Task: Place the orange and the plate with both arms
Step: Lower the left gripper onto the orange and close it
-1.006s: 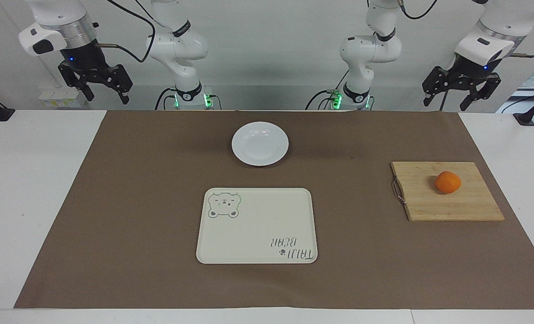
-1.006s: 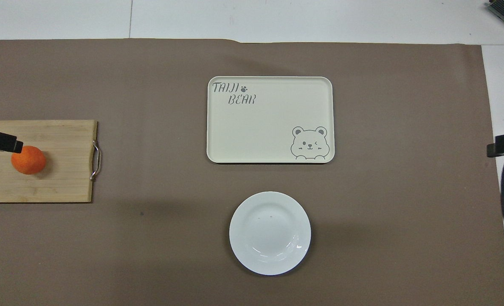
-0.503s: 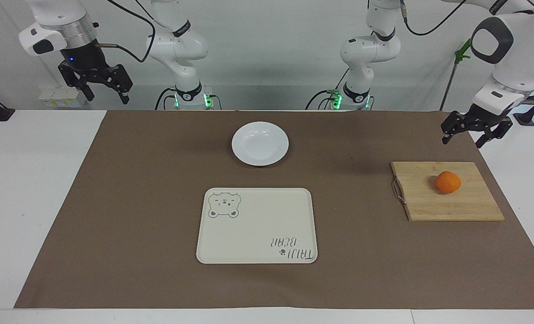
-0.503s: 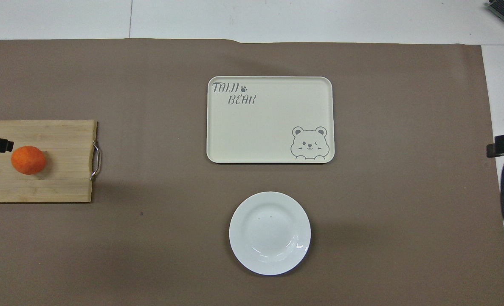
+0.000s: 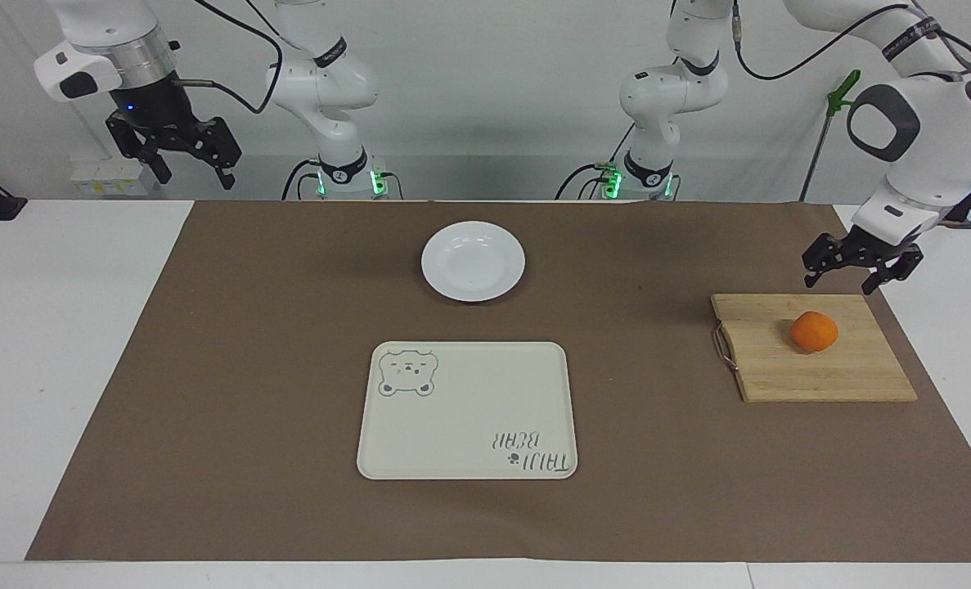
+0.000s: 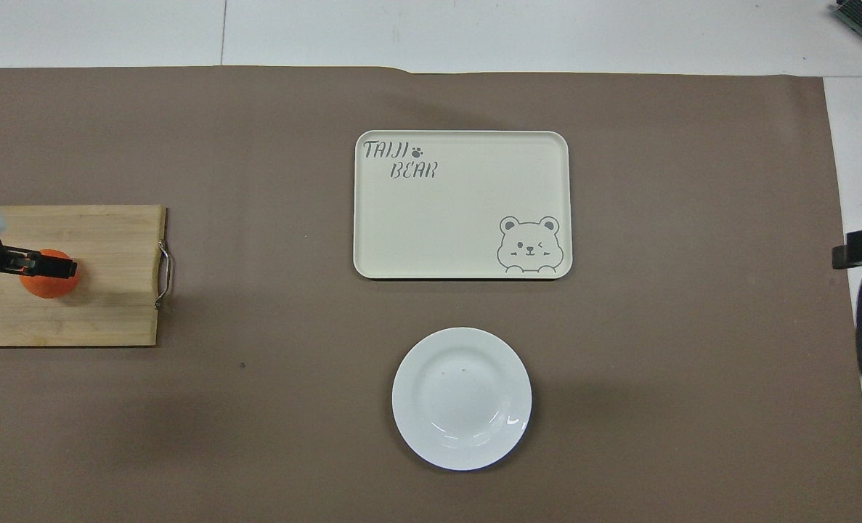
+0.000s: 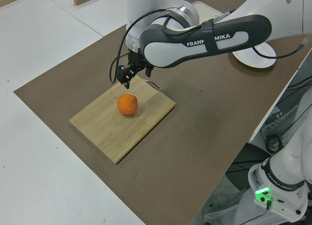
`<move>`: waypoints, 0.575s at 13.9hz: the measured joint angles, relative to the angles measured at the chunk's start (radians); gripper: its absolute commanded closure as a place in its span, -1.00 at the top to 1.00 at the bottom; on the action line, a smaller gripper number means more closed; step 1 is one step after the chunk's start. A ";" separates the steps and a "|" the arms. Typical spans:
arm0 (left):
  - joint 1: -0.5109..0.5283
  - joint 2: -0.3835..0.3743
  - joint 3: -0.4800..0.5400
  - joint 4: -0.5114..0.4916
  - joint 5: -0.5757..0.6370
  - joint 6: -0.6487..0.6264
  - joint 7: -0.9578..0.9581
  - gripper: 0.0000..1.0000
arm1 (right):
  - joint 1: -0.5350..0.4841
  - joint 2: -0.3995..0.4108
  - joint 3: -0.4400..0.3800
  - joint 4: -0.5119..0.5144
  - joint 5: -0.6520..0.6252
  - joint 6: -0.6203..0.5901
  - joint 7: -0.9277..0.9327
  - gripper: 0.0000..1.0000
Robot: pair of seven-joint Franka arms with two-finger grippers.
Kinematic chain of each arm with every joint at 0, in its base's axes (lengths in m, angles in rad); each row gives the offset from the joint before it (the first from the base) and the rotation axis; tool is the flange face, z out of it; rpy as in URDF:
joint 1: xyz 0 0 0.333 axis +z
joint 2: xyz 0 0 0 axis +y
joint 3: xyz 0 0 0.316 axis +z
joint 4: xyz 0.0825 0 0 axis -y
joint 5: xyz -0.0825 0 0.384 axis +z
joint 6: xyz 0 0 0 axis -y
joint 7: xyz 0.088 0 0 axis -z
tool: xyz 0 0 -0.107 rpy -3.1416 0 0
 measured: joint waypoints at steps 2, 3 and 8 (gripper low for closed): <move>0.033 0.029 0.000 0.000 0.000 0.031 0.000 1.00 | 0.000 0.000 0.000 0.000 0.000 0.000 0.000 1.00; 0.049 0.042 0.001 -0.001 0.000 0.039 0.000 1.00 | 0.000 0.000 0.000 0.000 0.000 0.000 0.000 1.00; 0.065 0.114 -0.008 -0.002 0.000 0.112 -0.053 1.00 | 0.000 0.000 0.000 0.000 0.000 0.000 0.000 1.00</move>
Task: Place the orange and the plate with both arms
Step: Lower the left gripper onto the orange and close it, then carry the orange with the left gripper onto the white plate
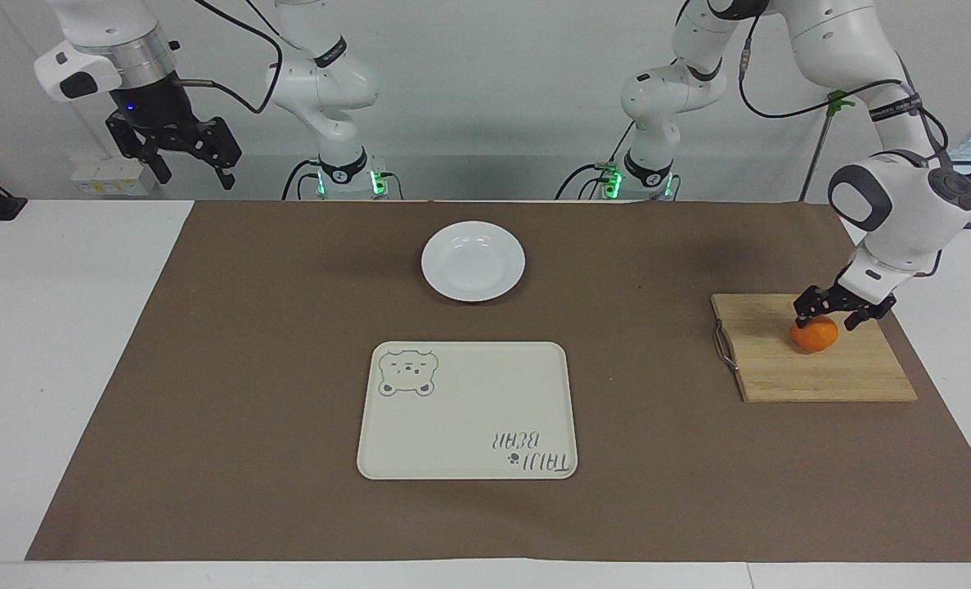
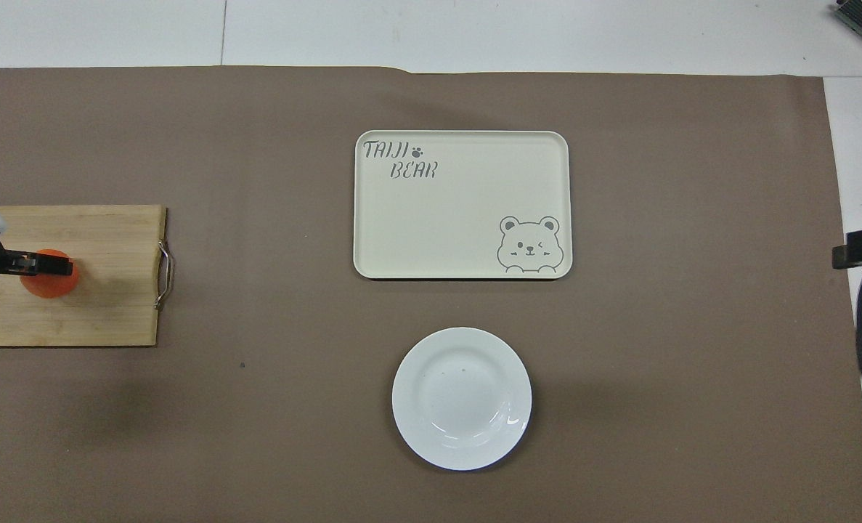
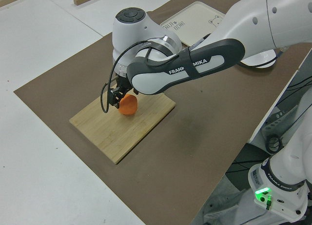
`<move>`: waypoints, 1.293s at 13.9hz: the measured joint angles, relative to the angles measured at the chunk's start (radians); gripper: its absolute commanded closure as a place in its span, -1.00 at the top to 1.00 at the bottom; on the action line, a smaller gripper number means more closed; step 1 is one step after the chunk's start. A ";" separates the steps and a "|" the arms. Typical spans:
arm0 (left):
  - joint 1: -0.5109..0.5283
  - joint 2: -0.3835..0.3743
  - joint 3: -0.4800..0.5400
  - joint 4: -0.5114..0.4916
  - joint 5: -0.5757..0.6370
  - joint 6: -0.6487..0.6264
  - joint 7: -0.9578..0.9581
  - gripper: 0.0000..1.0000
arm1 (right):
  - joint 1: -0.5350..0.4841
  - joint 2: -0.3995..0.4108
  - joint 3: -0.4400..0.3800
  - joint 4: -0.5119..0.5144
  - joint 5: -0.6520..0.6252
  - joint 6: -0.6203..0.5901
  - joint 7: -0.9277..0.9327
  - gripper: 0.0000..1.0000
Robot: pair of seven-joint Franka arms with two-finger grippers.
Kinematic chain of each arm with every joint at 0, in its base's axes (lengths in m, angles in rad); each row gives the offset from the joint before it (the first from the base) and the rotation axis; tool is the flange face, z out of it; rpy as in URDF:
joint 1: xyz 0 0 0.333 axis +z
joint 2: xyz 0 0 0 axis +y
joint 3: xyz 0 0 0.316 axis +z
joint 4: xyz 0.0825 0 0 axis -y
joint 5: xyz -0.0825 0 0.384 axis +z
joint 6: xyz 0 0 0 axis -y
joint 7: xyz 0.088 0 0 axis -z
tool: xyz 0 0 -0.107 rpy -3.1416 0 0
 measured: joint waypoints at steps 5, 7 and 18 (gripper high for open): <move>0.000 0.027 -0.004 -0.002 0.000 0.016 -0.041 0.38 | 0.000 0.000 0.000 0.000 0.000 0.000 0.000 1.00; -0.001 0.028 -0.004 -0.003 0.000 0.016 -0.042 -0.55 | 0.000 0.000 0.000 0.000 0.000 0.000 0.000 1.00; -0.244 -0.100 -0.023 0.001 -0.001 -0.202 -0.048 -1.00 | 0.000 0.000 0.000 0.000 0.000 0.000 0.000 1.00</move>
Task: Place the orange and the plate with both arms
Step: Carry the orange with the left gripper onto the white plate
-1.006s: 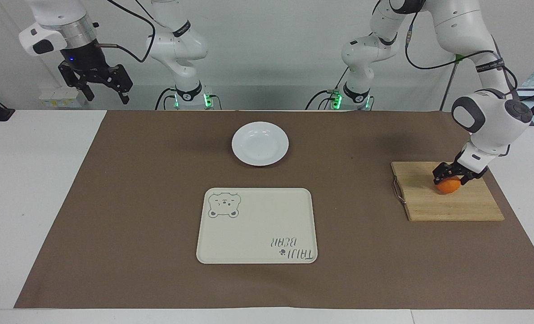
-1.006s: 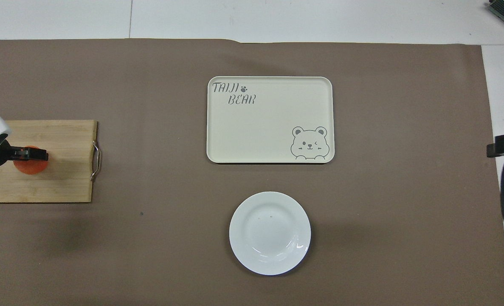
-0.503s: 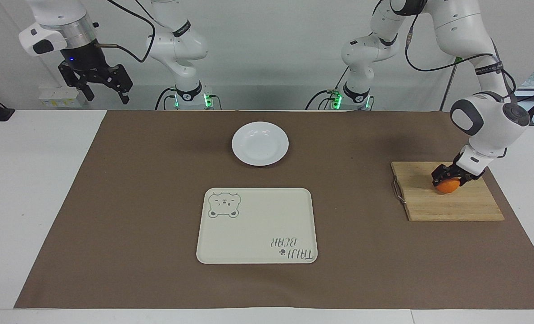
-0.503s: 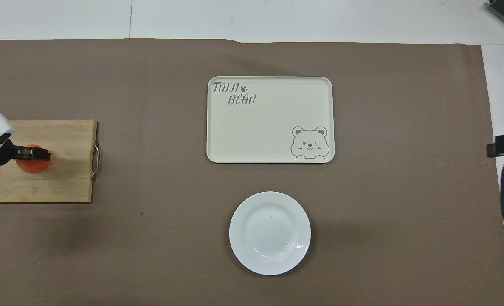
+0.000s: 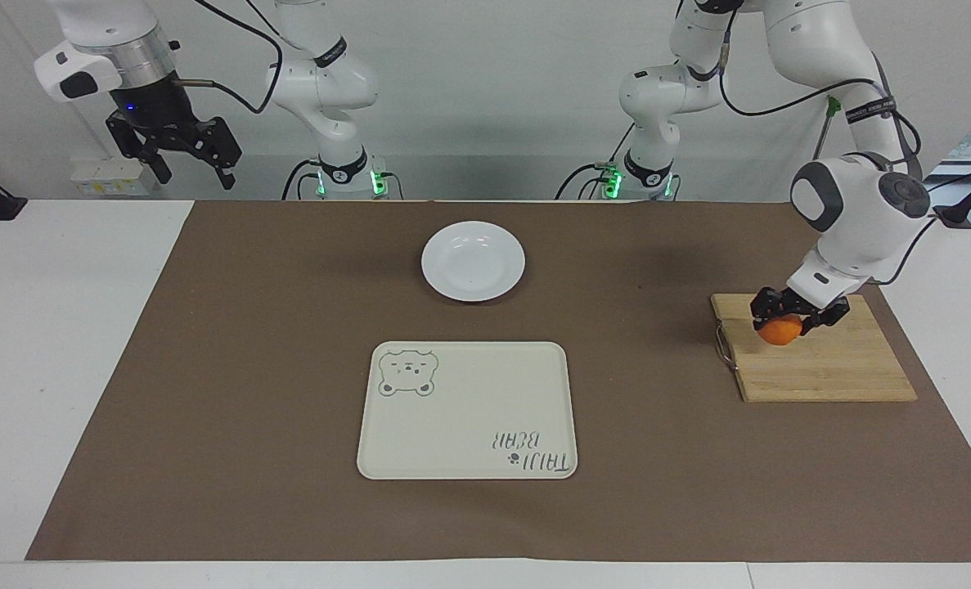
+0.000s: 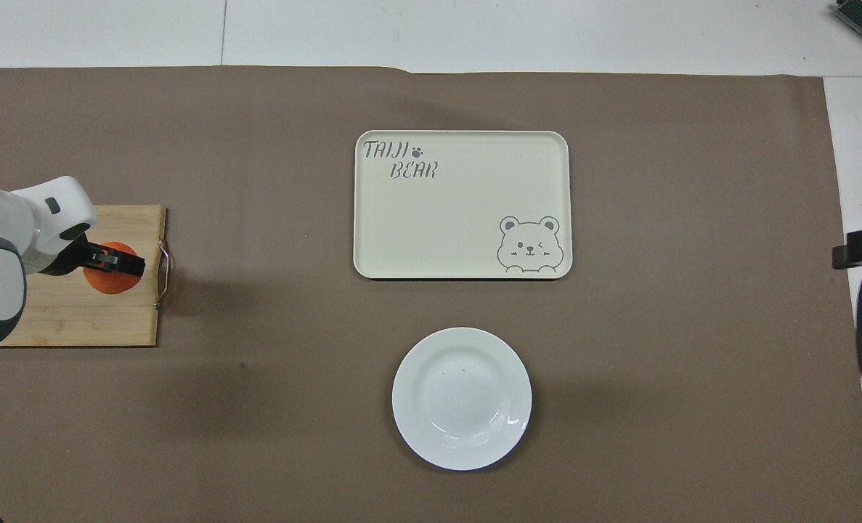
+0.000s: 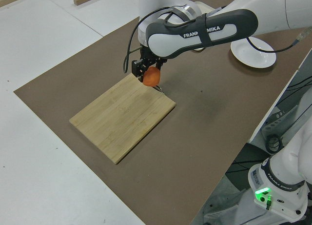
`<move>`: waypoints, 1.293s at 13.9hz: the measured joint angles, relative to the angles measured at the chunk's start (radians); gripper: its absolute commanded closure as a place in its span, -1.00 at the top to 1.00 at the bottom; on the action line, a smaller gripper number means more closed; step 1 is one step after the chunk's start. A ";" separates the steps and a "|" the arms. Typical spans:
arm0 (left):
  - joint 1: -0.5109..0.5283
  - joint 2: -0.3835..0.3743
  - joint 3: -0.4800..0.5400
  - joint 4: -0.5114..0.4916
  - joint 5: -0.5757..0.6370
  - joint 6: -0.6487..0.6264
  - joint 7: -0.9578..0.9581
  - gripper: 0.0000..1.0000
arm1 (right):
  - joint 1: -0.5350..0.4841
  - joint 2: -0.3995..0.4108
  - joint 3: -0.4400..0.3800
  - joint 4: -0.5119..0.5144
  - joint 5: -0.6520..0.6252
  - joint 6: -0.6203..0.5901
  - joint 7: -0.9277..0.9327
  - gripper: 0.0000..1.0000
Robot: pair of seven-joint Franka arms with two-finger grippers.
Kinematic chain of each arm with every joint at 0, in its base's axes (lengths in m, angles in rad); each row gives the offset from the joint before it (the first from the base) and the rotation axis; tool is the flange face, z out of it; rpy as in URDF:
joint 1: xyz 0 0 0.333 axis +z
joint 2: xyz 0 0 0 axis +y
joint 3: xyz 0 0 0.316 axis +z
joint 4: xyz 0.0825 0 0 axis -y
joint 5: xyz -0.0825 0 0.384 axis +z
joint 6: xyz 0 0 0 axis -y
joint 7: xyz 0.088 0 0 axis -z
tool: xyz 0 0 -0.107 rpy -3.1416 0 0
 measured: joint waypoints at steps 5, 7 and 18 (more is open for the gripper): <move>-0.243 -0.030 -0.007 -0.027 -0.033 -0.089 -0.069 -1.00 | 0.000 0.000 0.000 0.000 0.000 0.000 0.000 1.00; -0.345 -0.043 -0.009 -0.052 -0.065 -0.066 -0.168 -1.00 | 0.000 0.000 0.000 0.000 0.000 0.000 0.000 1.00; -0.927 0.001 -0.016 -0.110 -0.093 0.235 -0.700 -1.00 | 0.000 0.000 0.000 0.000 0.000 0.000 0.000 1.00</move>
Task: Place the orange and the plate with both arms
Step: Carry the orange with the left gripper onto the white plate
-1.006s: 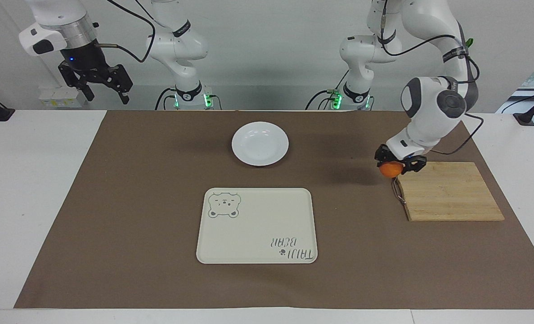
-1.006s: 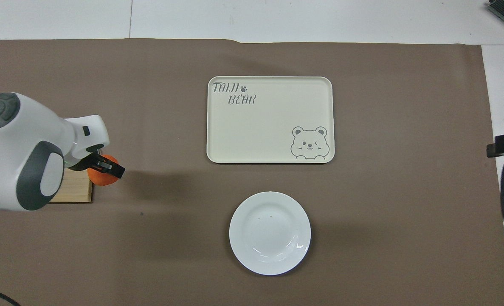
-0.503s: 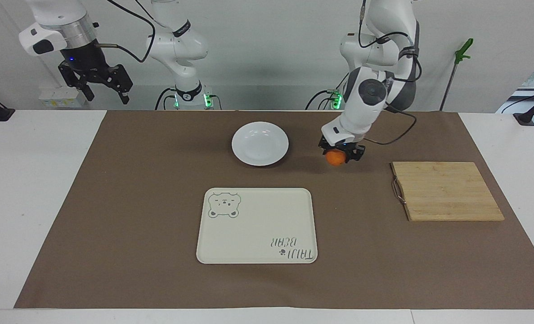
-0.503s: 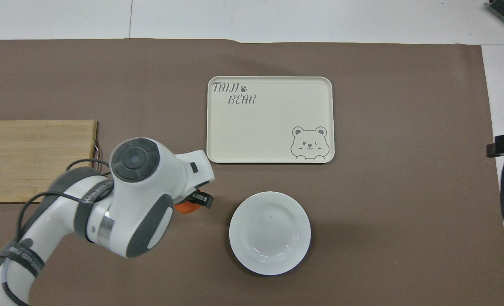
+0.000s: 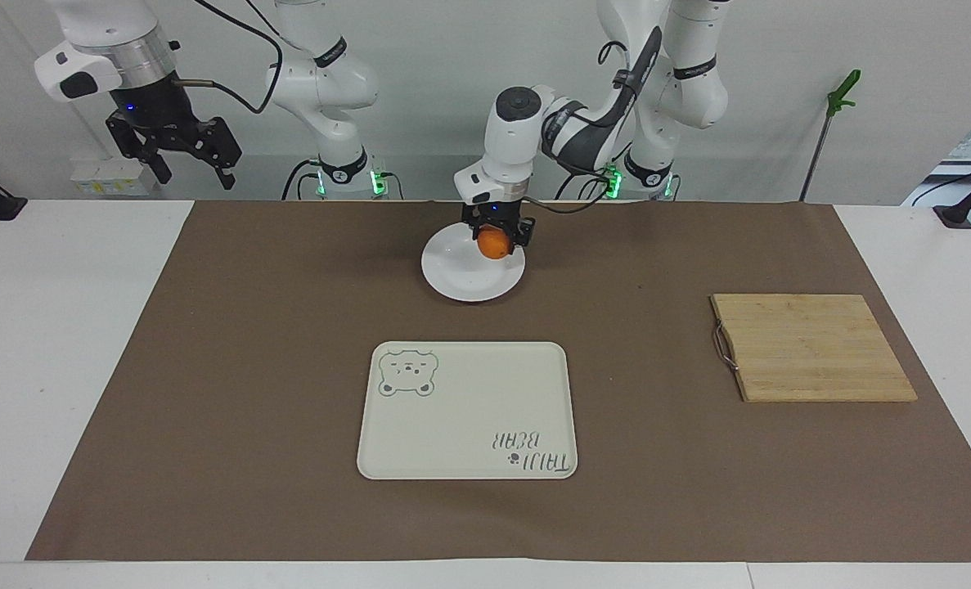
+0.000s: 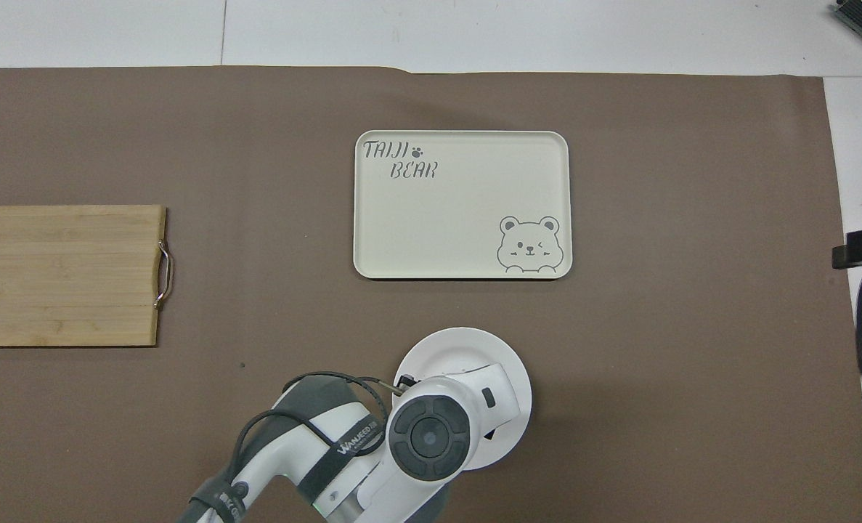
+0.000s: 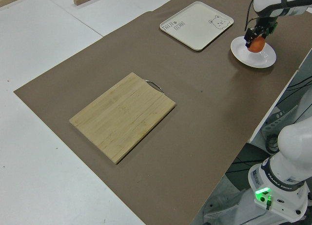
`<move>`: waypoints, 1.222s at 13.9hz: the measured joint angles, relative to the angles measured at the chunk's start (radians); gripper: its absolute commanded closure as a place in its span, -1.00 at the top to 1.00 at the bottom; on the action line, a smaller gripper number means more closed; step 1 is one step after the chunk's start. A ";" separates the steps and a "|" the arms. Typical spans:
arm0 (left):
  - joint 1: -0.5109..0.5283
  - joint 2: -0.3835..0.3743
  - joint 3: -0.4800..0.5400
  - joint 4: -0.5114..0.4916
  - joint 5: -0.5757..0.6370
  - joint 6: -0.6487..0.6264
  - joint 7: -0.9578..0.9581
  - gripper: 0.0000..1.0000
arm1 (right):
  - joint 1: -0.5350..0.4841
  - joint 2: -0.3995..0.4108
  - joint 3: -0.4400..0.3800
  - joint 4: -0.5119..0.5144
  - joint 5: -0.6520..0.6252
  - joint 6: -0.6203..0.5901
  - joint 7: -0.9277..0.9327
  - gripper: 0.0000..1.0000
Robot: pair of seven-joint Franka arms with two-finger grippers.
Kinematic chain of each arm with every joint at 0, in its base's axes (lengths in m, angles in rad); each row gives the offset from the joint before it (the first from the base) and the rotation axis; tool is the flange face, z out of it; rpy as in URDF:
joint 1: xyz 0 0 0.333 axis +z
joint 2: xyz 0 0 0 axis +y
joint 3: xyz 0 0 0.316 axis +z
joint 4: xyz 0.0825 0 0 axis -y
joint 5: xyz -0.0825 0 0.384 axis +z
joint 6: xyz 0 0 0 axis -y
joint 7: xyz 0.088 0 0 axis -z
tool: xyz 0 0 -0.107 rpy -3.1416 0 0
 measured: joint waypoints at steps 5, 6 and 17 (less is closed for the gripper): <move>-0.048 0.084 0.005 0.003 -0.002 0.106 -0.053 0.99 | 0.000 0.000 0.000 0.000 0.000 0.000 0.000 1.00; -0.048 0.083 0.011 0.007 -0.002 0.106 -0.053 1.00 | 0.000 0.000 0.000 0.000 0.000 0.000 0.000 1.00; 0.160 -0.056 0.060 0.158 0.028 -0.086 0.010 1.00 | 0.000 0.000 0.000 0.000 0.000 0.000 0.000 1.00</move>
